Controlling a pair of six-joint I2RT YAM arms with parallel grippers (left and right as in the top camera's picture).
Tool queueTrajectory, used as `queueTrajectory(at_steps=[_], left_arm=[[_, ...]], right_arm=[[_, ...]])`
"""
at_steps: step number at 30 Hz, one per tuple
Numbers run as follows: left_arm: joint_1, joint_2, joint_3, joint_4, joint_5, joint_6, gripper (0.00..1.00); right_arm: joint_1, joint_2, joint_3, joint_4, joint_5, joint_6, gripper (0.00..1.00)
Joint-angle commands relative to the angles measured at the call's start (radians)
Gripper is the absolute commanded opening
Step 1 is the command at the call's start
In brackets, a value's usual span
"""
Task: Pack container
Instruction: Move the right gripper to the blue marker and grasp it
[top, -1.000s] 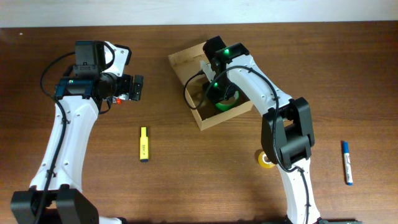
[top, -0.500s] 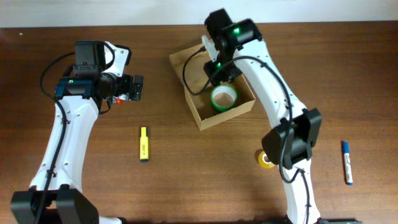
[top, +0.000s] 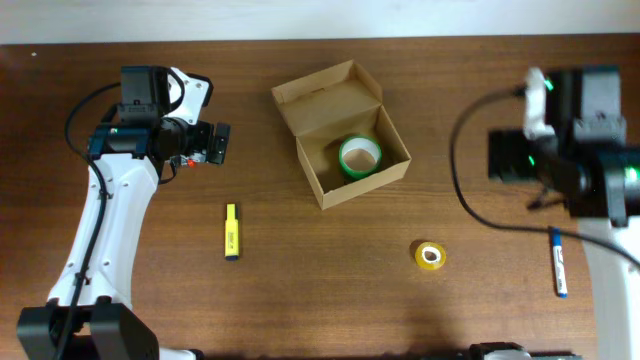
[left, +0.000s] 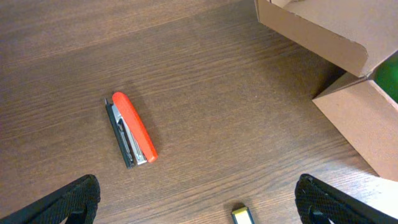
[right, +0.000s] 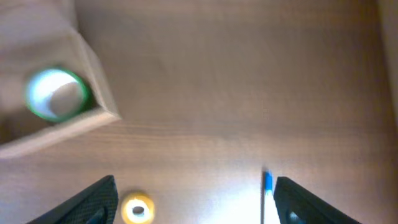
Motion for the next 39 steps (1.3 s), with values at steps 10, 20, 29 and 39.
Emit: queueTrajectory(at_steps=[10,20,29,39], left_arm=[[-0.004,0.008,0.016,-0.029,-0.005,0.016,1.00],[-0.004,0.008,0.016,-0.029,-0.019,0.016,1.00],[-0.004,0.008,0.016,-0.024,-0.039,0.024,0.99],[-0.004,0.008,0.016,0.002,-0.039,0.024,0.99]], right_arm=[[-0.501,0.161,-0.377,0.149,-0.297,-0.078,0.89],[-0.620,0.266,-0.347,0.275,-0.183,-0.280,0.89],[-0.638,0.314,-0.347,0.243,-0.024,-0.335,0.90],[-0.703,0.432,-0.392,0.266,-0.059,-0.282,0.88]])
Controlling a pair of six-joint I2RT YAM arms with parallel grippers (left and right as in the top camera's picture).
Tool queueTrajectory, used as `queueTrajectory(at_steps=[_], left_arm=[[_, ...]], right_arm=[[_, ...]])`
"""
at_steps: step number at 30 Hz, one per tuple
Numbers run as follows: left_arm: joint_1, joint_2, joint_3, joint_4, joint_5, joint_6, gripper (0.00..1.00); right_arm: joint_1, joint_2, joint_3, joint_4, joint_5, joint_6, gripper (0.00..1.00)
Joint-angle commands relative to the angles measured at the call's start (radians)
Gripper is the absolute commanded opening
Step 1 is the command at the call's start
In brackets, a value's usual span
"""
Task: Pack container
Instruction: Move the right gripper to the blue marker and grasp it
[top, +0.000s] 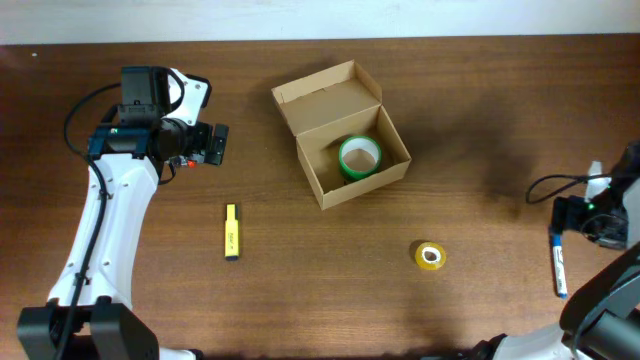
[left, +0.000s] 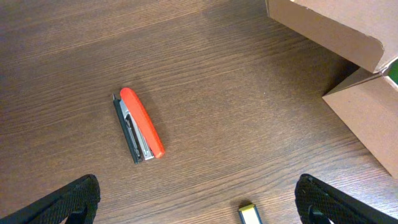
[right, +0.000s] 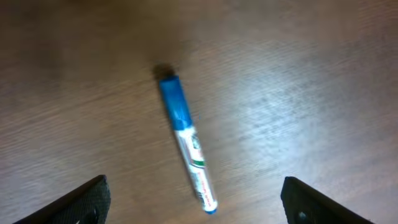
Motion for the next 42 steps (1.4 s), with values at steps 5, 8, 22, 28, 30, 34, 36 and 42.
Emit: queueTrajectory(at_steps=[5,8,22,28,30,34,36,42], left_arm=[[-0.004,0.008,0.016,0.005,-0.023,0.020,0.99],[-0.004,0.009,0.016,0.012,-0.034,0.020,0.99],[-0.004,0.009,0.016,0.018,-0.034,0.020,0.99],[-0.004,0.009,0.016,0.018,-0.034,0.020,1.00],[-0.004,0.009,0.016,0.018,-0.034,0.020,0.99],[-0.004,0.009,0.016,0.021,-0.035,0.020,1.00],[-0.004,0.009,0.016,0.021,-0.050,0.020,0.99],[-0.004,0.009,0.016,0.021,-0.060,0.020,0.99]], right_arm=[[-0.055,0.022,-0.070,0.032,-0.030,0.028,0.88],[-0.055,0.023,-0.086,0.038,-0.035,0.027,0.88],[0.025,0.165,-0.107,0.055,0.073,-0.059,0.73],[0.043,0.208,-0.108,0.060,0.070,-0.029,0.66],[0.043,0.208,-0.108,0.064,0.069,-0.029,0.48],[0.042,0.208,-0.108,0.071,0.069,-0.029,0.41],[0.042,0.208,-0.108,0.077,0.069,-0.029,0.41],[0.042,0.208,-0.108,0.086,0.061,-0.028,0.20]])
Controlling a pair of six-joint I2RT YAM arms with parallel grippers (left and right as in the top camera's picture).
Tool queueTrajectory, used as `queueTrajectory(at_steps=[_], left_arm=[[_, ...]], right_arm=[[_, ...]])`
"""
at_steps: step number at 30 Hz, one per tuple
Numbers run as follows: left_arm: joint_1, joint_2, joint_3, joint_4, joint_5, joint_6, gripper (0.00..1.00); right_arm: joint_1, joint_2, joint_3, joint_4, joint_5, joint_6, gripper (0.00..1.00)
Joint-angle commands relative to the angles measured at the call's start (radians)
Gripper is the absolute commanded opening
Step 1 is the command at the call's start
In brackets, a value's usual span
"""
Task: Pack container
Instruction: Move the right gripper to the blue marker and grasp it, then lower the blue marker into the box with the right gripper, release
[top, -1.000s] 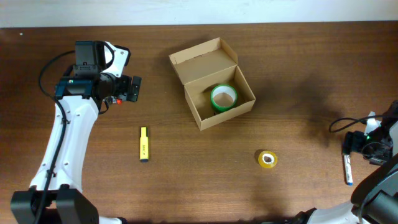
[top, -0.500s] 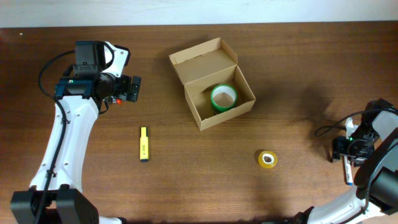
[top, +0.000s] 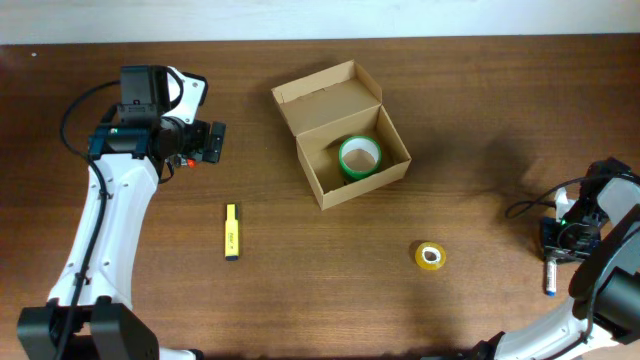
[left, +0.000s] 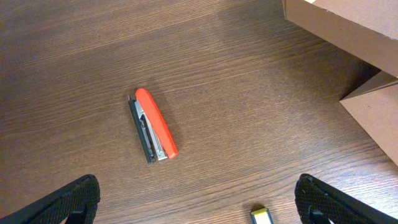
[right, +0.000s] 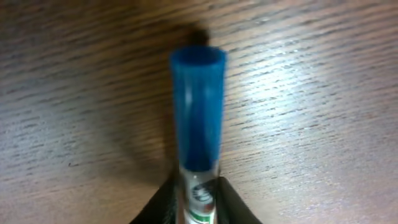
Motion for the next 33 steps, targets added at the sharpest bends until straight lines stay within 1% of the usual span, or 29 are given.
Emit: queueTrajectory(at_steps=[1,4,6,7,10,14,17,20,25,27,31,33], left_arm=[[-0.004,0.009,0.016,0.004,-0.011,0.020,1.00],[-0.004,0.009,0.016,0.007,-0.011,0.020,0.99],[-0.004,0.009,0.016,0.007,-0.011,0.020,0.99],[-0.004,0.009,0.016,0.008,-0.011,0.020,0.99],[-0.004,0.009,0.016,0.008,-0.011,0.020,0.99],[-0.004,0.009,0.016,0.016,-0.011,0.020,0.99],[-0.004,0.009,0.016,0.023,-0.011,0.020,1.00],[-0.004,0.009,0.016,0.030,-0.011,0.020,0.99],[-0.004,0.009,0.016,0.031,-0.011,0.020,1.00],[-0.004,0.009,0.016,0.031,-0.011,0.020,0.99],[-0.004,0.009,0.016,0.030,-0.011,0.019,0.99],[-0.004,0.009,0.016,0.030,-0.011,0.019,0.99]], right_arm=[[0.003,0.031,-0.007,0.019,0.009,0.017,0.20],[0.003,0.031,-0.007,0.029,0.008,0.032,0.21],[0.003,0.031,-0.007,0.029,0.004,0.035,0.12],[0.003,0.031,-0.007,0.030,-0.008,0.043,0.04],[0.003,0.031,-0.007,0.037,-0.014,0.061,0.04],[0.004,0.031,0.000,0.052,-0.105,0.063,0.04],[0.004,0.024,0.048,0.047,-0.176,0.080,0.04],[0.006,0.012,0.122,0.016,-0.193,0.113,0.04],[0.070,0.011,0.360,-0.120,-0.247,0.189,0.04],[0.126,0.011,0.491,-0.191,-0.249,0.266,0.04],[0.310,0.011,0.814,-0.353,-0.253,0.390,0.04],[0.432,0.011,0.978,-0.401,-0.180,0.515,0.04]])
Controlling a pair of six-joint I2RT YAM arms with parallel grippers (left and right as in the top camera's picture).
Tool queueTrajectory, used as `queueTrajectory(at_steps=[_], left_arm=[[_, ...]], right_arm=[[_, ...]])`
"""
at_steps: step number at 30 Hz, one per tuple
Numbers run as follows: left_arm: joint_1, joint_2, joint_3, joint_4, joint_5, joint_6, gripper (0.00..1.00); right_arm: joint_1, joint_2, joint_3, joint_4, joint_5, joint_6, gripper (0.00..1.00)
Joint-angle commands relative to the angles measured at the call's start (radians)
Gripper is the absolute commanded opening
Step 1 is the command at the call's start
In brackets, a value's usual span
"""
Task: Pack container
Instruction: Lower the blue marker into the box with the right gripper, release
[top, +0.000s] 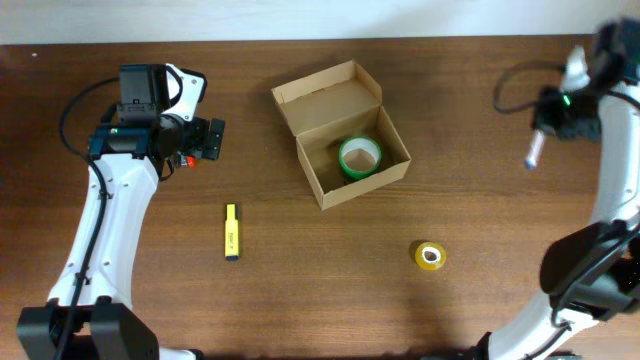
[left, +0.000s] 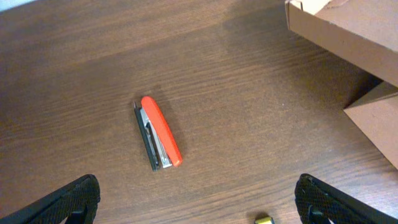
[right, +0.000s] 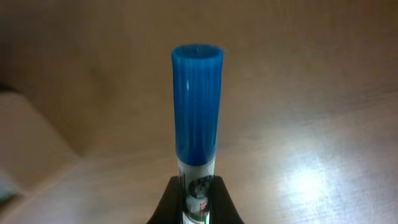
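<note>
An open cardboard box (top: 323, 178) stands at the table's middle with a green tape roll (top: 360, 157) inside. My right gripper (top: 556, 112), at the far right, is shut on a blue-capped marker (right: 198, 106) held off the table; in the overhead view the marker (top: 533, 151) sticks out below the gripper. My left gripper (left: 194, 205) hangs open above a red stapler (left: 160, 140) lying left of the box (left: 348, 31). A yellow highlighter (top: 231, 232) and a yellow tape roll (top: 430, 256) lie nearer the front.
The box's lid flap (top: 328, 88) stands up on its far side. Only the tip of the highlighter (left: 266, 219) shows in the left wrist view. Cables (top: 515, 80) trail from the right arm. The table's far edge meets a white wall (top: 320, 18).
My right gripper, shut on the marker low at the table's front right, now holds it raised at the back right. The left gripper has barely shifted over the stapler.
At first my right gripper was open high at the right, the marker lying on the table. Then it stood open just over the marker, then shut on it at the table. Now the marker is held aloft. The left gripper stayed open above the stapler.
</note>
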Motion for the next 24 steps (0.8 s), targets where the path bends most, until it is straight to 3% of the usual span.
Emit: queueTrajectory(at_steps=[1,4,10,16,24], left_arm=[[-0.004,0.009,0.016,-0.001,-0.003,0.019,0.99],[-0.004,0.009,0.016,-0.001,-0.003,0.019,0.99],[-0.004,0.009,0.016,-0.001,-0.003,0.019,0.99],[-0.004,0.009,0.016,-0.002,-0.003,0.019,0.99],[-0.004,0.009,0.016,-0.002,-0.003,0.020,0.99]], right_arm=[[0.140,-0.013,0.163,-0.018,0.084,0.195,0.04],[0.290,-0.013,0.265,-0.018,0.138,0.355,0.04],[0.457,-0.004,0.270,0.063,0.175,0.523,0.04],[0.600,0.087,0.267,0.099,0.259,0.784,0.04],[0.668,0.188,0.265,0.059,0.255,0.849,0.04]])
